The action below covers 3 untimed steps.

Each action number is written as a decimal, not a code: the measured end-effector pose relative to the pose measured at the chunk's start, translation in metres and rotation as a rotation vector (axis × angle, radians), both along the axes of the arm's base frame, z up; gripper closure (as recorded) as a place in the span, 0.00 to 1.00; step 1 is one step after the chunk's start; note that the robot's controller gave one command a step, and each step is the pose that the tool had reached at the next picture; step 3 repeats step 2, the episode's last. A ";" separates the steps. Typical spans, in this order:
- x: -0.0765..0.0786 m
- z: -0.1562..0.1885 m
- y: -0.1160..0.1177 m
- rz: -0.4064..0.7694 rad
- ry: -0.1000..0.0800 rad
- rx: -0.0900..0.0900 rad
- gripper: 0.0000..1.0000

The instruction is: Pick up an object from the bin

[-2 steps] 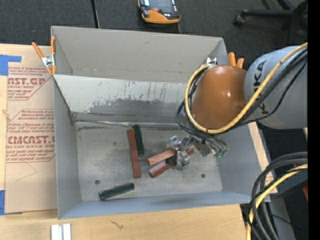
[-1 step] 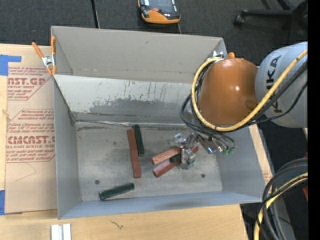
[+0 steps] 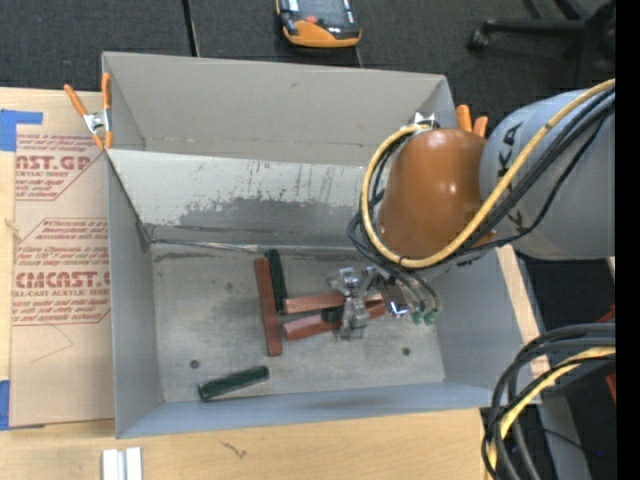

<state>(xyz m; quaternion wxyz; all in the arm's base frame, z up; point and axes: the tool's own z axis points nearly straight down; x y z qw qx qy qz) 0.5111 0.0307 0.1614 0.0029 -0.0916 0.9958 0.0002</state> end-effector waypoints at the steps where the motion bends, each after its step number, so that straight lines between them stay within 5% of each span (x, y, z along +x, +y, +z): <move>1: -0.008 0.021 -0.026 0.187 0.013 0.000 1.00; 2: 0.017 0.056 -0.014 0.207 0.005 -0.001 1.00; 3: 0.017 0.056 -0.014 0.207 0.005 -0.001 1.00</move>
Offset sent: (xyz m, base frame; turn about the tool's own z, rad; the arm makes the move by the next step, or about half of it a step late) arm 0.0400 0.0114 0.0829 -0.0102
